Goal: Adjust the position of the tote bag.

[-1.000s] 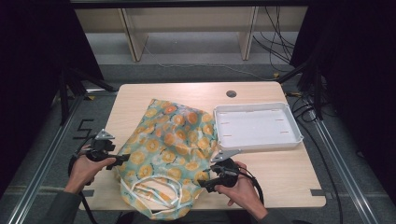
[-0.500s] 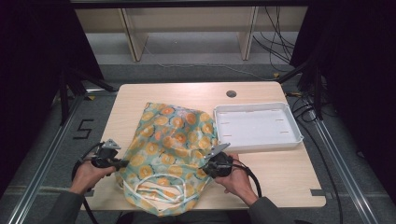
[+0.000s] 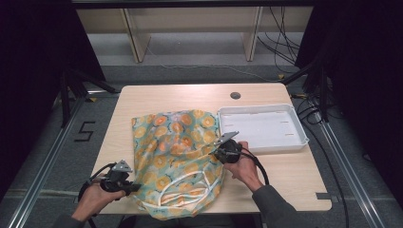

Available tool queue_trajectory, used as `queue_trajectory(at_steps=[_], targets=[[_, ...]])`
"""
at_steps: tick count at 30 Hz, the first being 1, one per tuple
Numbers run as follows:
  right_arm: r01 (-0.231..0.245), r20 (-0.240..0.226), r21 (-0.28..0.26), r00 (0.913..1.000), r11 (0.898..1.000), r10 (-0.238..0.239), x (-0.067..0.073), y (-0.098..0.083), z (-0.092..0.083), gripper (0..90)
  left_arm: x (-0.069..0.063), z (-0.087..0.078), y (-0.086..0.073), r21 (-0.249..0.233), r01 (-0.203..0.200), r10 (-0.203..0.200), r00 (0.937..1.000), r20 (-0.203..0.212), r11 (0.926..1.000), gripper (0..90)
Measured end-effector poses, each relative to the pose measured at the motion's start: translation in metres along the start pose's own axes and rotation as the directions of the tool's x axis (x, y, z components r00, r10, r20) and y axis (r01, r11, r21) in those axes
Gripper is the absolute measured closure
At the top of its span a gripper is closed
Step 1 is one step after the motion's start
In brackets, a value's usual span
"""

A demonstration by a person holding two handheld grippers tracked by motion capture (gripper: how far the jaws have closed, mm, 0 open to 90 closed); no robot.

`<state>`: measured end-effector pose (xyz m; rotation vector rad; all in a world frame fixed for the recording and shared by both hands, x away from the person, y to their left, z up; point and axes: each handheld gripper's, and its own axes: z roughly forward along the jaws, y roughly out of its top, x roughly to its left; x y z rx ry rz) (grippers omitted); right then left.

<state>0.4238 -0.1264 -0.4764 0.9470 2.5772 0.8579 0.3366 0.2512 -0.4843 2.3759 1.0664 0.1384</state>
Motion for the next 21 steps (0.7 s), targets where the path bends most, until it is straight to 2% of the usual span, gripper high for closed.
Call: queue_trajectory(at_steps=[1,3,4,5,6,7,8,9,10,11,12,13,14,15,16,17,18,19,20,21], targets=[[0.002,-0.008,0.018,1.0,1.0,-0.002,-0.002,0.001,-0.002,89.3,0.0,0.001,0.001,-0.019,0.009,-0.009,1.0,-0.001,0.9998,83.8],[-0.017,-0.012,0.004,0.9998,1.0,0.017,-0.003,0.0,-0.002,87.9,0.004,0.001,0.003,-0.016,0.008,-0.008,1.0,-0.006,0.9998,82.8],[-0.002,-0.011,0.018,0.9999,1.0,0.003,-0.004,0.0,-0.003,86.0,0.004,0.0,0.003,-0.028,0.01,-0.01,0.9999,-0.008,0.9996,81.2],[-0.011,-0.014,0.021,0.9998,1.0,0.011,-0.003,0.0,-0.005,83.0,0.004,0.001,0.002,-0.041,0.023,-0.023,0.9997,-0.001,0.9989,77.5],[-0.025,-0.005,-0.001,0.9997,1.0,0.025,-0.001,-0.001,-0.006,78.7,0.004,-0.001,0.001,-0.052,0.019,-0.019,0.9998,-0.009,0.9985,74.0],[-0.026,-0.017,-0.001,0.9995,1.0,0.026,-0.001,-0.001,-0.01,73.4,0.003,-0.004,0.001,-0.054,0.02,-0.02,0.9997,-0.01,0.9984,69.8],[-0.047,-0.017,-0.012,0.9987,0.999,0.047,0.003,-0.001,-0.013,68.7,0.001,-0.007,0.0,-0.068,0.017,-0.018,0.9997,-0.017,0.9976,63.1],[-0.026,-0.019,-0.031,0.9995,0.999,0.026,0.003,-0.003,-0.018,63.5,0.0,-0.011,0.0,-0.077,0.031,-0.033,0.9993,-0.018,0.9965,56.8],[-0.026,-0.019,-0.031,0.9995,0.999,0.026,0.003,-0.003,-0.018,63.5,0.0,-0.011,0.0,-0.077,0.031,-0.033,0.9993,-0.018,0.9965,51.4],[-0.028,-0.044,-0.047,0.9987,0.999,0.026,0.005,-0.004,-0.031,54.8,-0.002,-0.015,0.001,-0.107,0.027,-0.029,0.9994,-0.017,0.9939,45.6],[-0.028,-0.044,-0.047,0.9987,0.999,0.026,0.005,-0.004,-0.031,54.8,-0.004,-0.02,0.002,-0.116,0.015,-0.02,0.999,-0.041,0.9931,45.6],[-0.02,-0.047,-0.106,0.9988,0.994,0.015,0.008,-0.007,-0.038,50.9,-0.009,-0.027,0.003,-0.162,0.013,-0.022,0.9984,-0.052,0.9867,37.6],[-0.016,-0.063,-0.1,0.998,0.995,0.009,0.009,-0.008,-0.043,50.1,-0.011,-0.031,0.003,-0.185,0.01,-0.022,0.9977,-0.064,0.9826,35.5],[-0.03,-0.059,-0.128,0.998,0.991,0.022,0.012,-0.01,-0.045,49.4,-0.014,-0.035,0.003,-0.207,0.0,-0.015,0.9976,-0.067,0.9784,33.2],[-0.032,-0.067,-0.107,0.9974,0.994,0.025,0.014,-0.012,-0.05,48.5,-0.018,-0.04,0.003,-0.23,-0.019,0.001,0.9969,-0.078,0.9731,32.0],[-0.053,-0.068,-0.122,0.9966,0.991,0.045,0.018,-0.014,-0.052,48.2,-0.021,-0.044,0.003,-0.237,-0.04,0.022,0.9969,-0.076,0.9708,31.2],[-0.048,-0.071,-0.13,0.9967,0.99,0.039,0.019,-0.015,-0.053,47.9,-0.024,-0.049,0.003,-0.245,-0.064,0.048,0.9965,-0.069,0.9674,30.5],[-0.038,-0.078,-0.113,0.9965,0.993,0.029,0.019,-0.015,-0.056,47.8,-0.027,-0.052,0.002,-0.265,-0.071,0.056,0.9964,-0.064,0.9617,30.3],[-0.034,-0.082,-0.139,0.9963,0.99,0.023,0.02,-0.016,-0.054,47.6,-0.031,-0.055,0.001,-0.28,-0.075,0.063,0.9966,-0.054,0.9572,30.3],[-0.03,-0.084,-0.122,0.9963,0.992,0.019,0.019,-0.017,-0.057,47.6,-0.035,-0.057,-0.001,-0.295,-0.079,0.07,0.9967,-0.042,0.9523,30.5]])
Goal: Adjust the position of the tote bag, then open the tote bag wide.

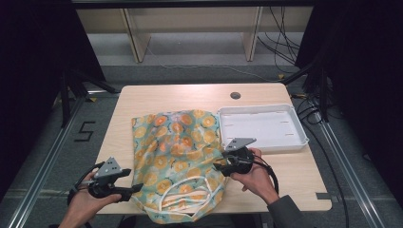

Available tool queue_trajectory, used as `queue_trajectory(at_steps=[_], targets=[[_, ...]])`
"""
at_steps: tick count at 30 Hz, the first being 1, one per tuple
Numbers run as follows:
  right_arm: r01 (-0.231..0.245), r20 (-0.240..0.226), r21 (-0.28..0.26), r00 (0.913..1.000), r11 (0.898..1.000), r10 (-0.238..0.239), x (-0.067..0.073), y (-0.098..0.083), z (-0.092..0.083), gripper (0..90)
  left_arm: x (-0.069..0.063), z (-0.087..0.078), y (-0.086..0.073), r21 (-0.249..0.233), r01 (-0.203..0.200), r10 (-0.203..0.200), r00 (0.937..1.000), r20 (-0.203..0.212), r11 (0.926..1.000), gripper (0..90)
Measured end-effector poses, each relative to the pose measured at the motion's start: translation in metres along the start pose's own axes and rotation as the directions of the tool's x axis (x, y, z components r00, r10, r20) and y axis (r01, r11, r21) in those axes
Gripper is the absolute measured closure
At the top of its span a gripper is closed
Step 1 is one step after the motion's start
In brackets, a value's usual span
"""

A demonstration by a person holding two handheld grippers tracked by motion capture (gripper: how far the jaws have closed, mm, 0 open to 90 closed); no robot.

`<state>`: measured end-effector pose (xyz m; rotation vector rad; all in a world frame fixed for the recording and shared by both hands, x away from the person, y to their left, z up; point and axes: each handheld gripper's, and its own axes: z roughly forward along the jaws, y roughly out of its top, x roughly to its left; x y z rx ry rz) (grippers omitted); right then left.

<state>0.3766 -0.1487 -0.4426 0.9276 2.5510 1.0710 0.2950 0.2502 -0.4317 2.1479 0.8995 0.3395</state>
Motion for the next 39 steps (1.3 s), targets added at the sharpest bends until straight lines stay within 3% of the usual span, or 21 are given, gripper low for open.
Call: queue_trajectory(at_steps=[2,3,4,5,9,10,12,14,17,19,20,21,22,23,27,29,32,33,35,38,39], targets=[[0.01,-0.008,-0.014,0.9999,1.0,-0.01,-0.001,-0.001,0.001,47.4,-0.006,-0.005,-0.003,-0.005,-0.054,0.054,0.9985,0.006,0.9986,33.7],[-0.017,-0.004,-0.006,0.9998,1.0,0.017,0.0,-0.002,-0.001,47.3,-0.007,-0.005,-0.005,0.012,-0.078,0.077,0.9968,0.022,0.9969,33.7],[0.0,-0.011,-0.015,0.9999,1.0,0.0,-0.002,-0.003,0.0,47.2,-0.009,-0.006,-0.007,0.026,-0.096,0.096,0.9952,0.021,0.995,34.4],[-0.016,-0.01,-0.029,0.9998,0.999,0.016,-0.002,-0.004,0.001,47.0,-0.009,-0.006,-0.009,0.046,-0.122,0.121,0.9926,0.011,0.9915,35.1],[-0.026,-0.008,-0.028,0.9996,0.999,0.026,-0.003,-0.005,0.0,46.7,-0.012,-0.005,-0.016,0.064,-0.14,0.14,0.9901,0.011,0.988,38.1],[-0.033,-0.014,-0.029,0.9994,0.999,0.033,-0.002,-0.006,-0.001,46.6,-0.013,-0.004,-0.019,0.094,-0.147,0.147,0.9891,0.008,0.9847,38.4],[-0.01,-0.011,-0.03,0.9999,0.999,0.01,-0.004,-0.007,-0.002,46.5,-0.014,-0.003,-0.022,0.11,-0.16,0.162,0.9869,-0.004,0.9809,38.5],[-0.037,-0.008,-0.01,0.9993,0.999,0.037,-0.002,-0.007,-0.004,46.3,-0.015,-0.003,-0.024,0.131,-0.172,0.175,0.9846,-0.006,0.9763,39.0],[-0.042,-0.006,-0.025,0.9991,0.999,0.042,-0.001,-0.007,-0.003,46.3,-0.016,-0.002,-0.027,0.132,-0.172,0.174,0.9846,-0.01,0.9763,37.4],[-0.038,-0.015,-0.005,0.9992,0.999,0.038,-0.002,-0.006,-0.004,46.2,-0.018,0.001,-0.031,0.145,-0.171,0.175,0.9843,-0.017,0.9745,33.5],[-0.039,-0.015,-0.006,0.9991,0.999,0.039,-0.002,-0.006,-0.004,46.2,-0.019,0.002,-0.031,0.139,-0.19,0.194,0.9808,-0.019,0.9719,32.6],[-0.025,-0.021,-0.02,0.9995,0.999,0.025,-0.002,-0.006,-0.003,46.2,-0.019,0.002,-0.032,0.153,-0.213,0.22,0.975,-0.029,0.9649,31.9],[-0.035,-0.013,-0.033,0.9993,0.999,0.034,-0.001,-0.006,-0.002,46.2,-0.02,0.003,-0.032,0.153,-0.214,0.221,0.975,-0.028,0.9647,31.0],[-0.04,-0.02,-0.031,0.999,0.999,0.04,0.0,-0.006,-0.002,46.1,-0.021,0.004,-0.032,0.158,-0.231,0.238,0.9708,-0.03,0.9601,30.4],[-0.037,-0.022,-0.035,0.9991,0.999,0.036,-0.001,-0.007,-0.001,46.1,-0.022,0.005,-0.031,0.152,-0.232,0.239,0.9706,-0.028,0.9606,27.1],[-0.04,-0.026,-0.033,0.9989,0.999,0.039,-0.001,-0.007,-0.002,46.1,-0.023,0.006,-0.03,0.148,-0.264,0.272,0.9617,-0.033,0.9529,27.1],[-0.049,-0.028,-0.021,0.9984,0.999,0.049,-0.001,-0.006,-0.004,46.0,-0.025,0.008,-0.029,0.148,-0.293,0.299,0.954,-0.018,0.9445,27.5],[-0.02,-0.031,-0.025,0.9993,0.999,0.019,-0.003,-0.006,-0.003,46.0,-0.027,0.009,-0.031,0.15,-0.294,0.298,0.9546,-0.001,0.9438,27.9],[-0.024,-0.025,-0.042,0.9994,0.999,0.023,-0.002,-0.006,-0.003,46.0,-0.03,0.01,-0.032,0.159,-0.314,0.317,0.9485,0.011,0.9359,30.8],[-0.03,-0.032,-0.016,0.9991,0.999,0.03,-0.002,-0.006,-0.005,46.0,-0.032,0.013,-0.033,0.162,-0.321,0.323,0.9463,0.017,0.9331,32.2],[-0.038,-0.033,-0.043,0.9988,0.998,0.037,-0.001,-0.006,-0.002,46.0,-0.033,0.013,-0.033,0.167,-0.328,0.329,0.944,0.018,0.9299,32.7]])
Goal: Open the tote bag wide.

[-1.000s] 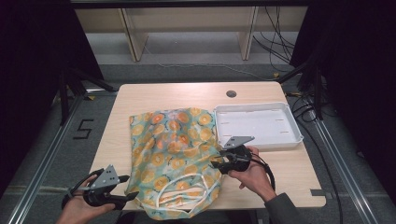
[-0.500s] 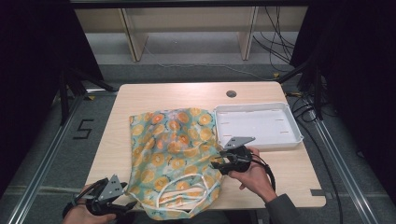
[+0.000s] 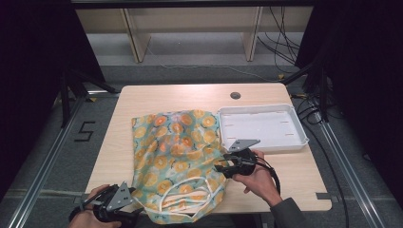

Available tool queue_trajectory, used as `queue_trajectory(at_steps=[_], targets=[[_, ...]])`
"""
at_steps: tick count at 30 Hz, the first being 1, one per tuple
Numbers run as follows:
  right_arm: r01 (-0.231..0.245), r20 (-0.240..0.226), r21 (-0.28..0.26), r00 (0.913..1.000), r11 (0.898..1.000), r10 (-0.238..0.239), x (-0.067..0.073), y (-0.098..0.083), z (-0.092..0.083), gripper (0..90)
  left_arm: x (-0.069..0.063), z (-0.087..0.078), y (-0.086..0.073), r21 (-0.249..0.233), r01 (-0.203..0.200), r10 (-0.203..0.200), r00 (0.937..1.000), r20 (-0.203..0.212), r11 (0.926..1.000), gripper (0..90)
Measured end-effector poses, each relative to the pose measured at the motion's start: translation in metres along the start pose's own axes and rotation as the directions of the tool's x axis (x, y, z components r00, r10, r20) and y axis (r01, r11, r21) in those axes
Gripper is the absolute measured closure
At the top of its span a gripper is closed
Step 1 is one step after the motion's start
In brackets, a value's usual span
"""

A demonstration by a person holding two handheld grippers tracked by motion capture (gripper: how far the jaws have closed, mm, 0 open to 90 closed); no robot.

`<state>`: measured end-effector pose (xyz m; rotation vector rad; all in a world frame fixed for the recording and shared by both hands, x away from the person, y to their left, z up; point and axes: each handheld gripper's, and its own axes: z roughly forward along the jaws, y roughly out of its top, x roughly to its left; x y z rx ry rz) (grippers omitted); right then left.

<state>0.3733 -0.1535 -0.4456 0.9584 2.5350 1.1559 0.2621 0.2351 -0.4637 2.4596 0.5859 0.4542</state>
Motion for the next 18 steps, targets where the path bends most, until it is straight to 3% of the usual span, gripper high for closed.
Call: queue_trajectory(at_steps=[4,12,15,18], targets=[[0.003,-0.003,0.032,1.0,0.999,-0.003,0.001,0.002,-0.002,45.9,0.0,0.001,0.0,0.004,-0.015,0.015,0.9999,-0.003,0.9999,34.5],[0.0,-0.008,0.02,1.0,1.0,0.001,0.001,0.002,0.0,45.4,-0.001,0.018,0.01,0.031,-0.085,0.086,0.9962,-0.017,0.9959,37.4],[-0.011,-0.011,0.024,0.9999,1.0,0.011,0.002,0.002,0.0,45.4,0.001,0.025,0.015,0.047,-0.158,0.158,0.9873,0.018,0.9863,50.3],[-0.003,-0.011,0.004,0.9999,1.0,0.003,0.003,0.002,0.001,45.4,0.002,0.025,0.019,0.037,-0.187,0.186,0.982,0.028,0.9816,74.7]])
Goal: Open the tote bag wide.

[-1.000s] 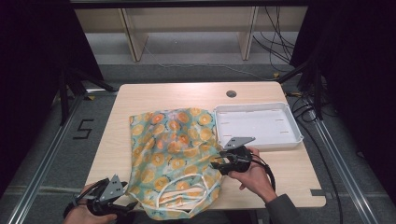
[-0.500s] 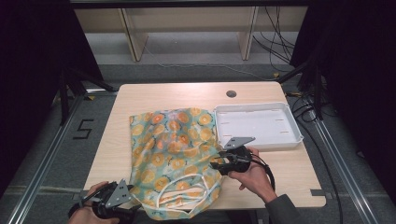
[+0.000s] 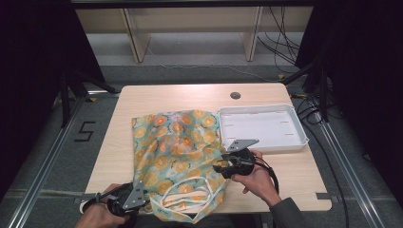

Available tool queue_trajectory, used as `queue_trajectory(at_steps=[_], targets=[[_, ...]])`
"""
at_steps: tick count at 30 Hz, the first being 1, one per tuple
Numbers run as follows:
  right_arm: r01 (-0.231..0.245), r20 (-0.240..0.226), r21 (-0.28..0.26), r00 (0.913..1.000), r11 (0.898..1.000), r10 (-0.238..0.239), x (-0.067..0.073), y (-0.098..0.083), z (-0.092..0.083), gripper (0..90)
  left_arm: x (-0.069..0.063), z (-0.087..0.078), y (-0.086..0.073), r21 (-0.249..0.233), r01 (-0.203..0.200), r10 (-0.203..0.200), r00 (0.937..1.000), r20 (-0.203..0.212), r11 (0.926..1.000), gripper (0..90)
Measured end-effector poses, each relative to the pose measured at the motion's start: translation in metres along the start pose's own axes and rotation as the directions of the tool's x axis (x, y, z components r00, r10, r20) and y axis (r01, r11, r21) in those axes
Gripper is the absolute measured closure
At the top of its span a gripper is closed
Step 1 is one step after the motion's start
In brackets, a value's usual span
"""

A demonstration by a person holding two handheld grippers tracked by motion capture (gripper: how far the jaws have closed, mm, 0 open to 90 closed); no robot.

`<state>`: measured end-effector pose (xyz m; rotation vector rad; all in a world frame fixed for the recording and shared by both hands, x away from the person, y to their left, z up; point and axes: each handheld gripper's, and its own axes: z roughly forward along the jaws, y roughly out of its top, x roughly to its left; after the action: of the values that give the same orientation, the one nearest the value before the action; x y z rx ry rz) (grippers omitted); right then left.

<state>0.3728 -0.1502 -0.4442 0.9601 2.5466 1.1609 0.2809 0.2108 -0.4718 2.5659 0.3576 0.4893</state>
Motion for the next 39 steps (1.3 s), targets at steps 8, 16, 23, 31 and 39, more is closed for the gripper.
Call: queue_trajectory(at_steps=[8,16,23,31,39], targets=[[0.032,-0.093,-0.021,0.9951,0.999,-0.034,0.014,0.009,-0.005,45.6,0.024,-0.016,0.014,-0.077,0.127,-0.127,0.9919,-0.002,0.989,88.7],[0.113,-0.259,-0.01,0.9595,0.994,-0.112,0.054,0.012,0.004,44.3,0.056,-0.019,0.024,-0.138,0.288,-0.292,0.9562,-0.015,0.9477,88.6],[0.221,-0.361,0.066,0.9143,0.973,-0.183,0.091,-0.004,0.03,41.3,0.071,-0.023,0.029,-0.157,0.32,-0.324,0.9459,0.001,0.9342,88.3],[0.368,-0.331,0.189,0.8969,0.91,-0.293,0.102,-0.017,0.064,76.9,0.077,-0.026,0.026,-0.163,0.342,-0.346,0.9382,0.006,0.9254,88.1],[0.341,-0.208,0.017,0.9205,0.94,-0.331,0.077,0.02,0.023,90.0,0.081,-0.025,0.016,-0.15,0.368,-0.368,0.9294,0.026,0.9178,88.0]])
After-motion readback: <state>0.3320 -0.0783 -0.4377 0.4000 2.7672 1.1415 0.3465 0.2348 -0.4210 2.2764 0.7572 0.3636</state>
